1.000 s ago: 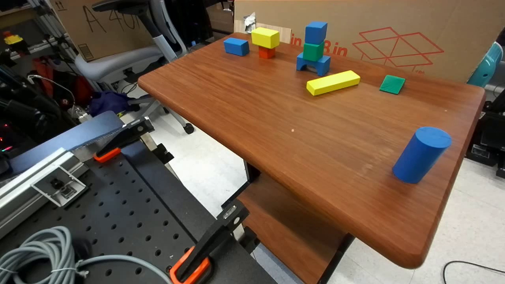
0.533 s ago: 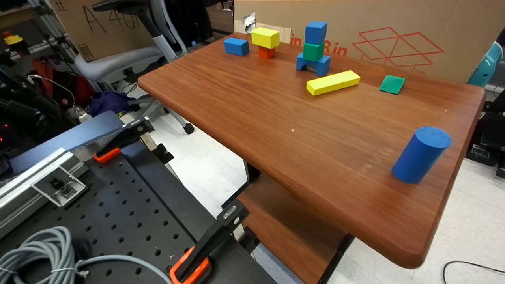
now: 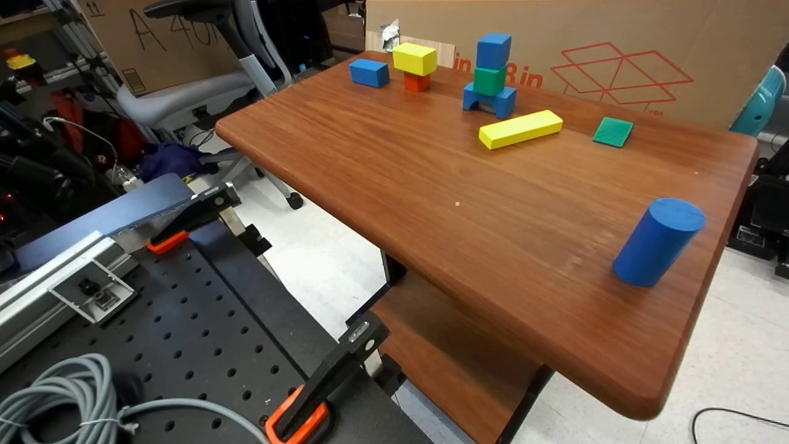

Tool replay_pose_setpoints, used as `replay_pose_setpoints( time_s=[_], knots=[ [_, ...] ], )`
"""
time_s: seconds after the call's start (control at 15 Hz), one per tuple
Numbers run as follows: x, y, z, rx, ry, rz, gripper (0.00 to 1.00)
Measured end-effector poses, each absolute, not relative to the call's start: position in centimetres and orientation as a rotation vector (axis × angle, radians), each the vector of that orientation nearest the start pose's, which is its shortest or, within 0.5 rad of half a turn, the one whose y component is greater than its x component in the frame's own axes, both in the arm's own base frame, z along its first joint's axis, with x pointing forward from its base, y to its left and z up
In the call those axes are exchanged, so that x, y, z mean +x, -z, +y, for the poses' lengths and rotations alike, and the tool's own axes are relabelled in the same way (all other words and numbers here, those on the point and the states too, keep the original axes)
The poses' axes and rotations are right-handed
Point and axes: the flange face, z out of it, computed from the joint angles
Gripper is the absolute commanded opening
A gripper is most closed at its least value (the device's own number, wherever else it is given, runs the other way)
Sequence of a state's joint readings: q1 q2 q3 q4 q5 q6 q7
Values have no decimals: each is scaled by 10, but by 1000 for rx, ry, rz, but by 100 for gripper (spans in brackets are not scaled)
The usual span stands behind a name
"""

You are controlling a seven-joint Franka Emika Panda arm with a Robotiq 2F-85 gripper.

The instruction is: Pick up the blue cylindrical block from the table and move it to the left.

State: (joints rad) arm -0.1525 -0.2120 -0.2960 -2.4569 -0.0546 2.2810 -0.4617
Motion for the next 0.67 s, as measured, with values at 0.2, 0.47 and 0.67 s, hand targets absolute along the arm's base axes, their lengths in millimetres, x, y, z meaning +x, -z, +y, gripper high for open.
replay_pose_setpoints(
  time_s=[0.2,0.47,0.67],
  knots=[
    [420,-342,-201,-3087,-19,-111,100],
    [437,-302,-206,-3064,-134,-153,100],
    [456,-279,-209,-3067,-198,-173,100]
  ],
)
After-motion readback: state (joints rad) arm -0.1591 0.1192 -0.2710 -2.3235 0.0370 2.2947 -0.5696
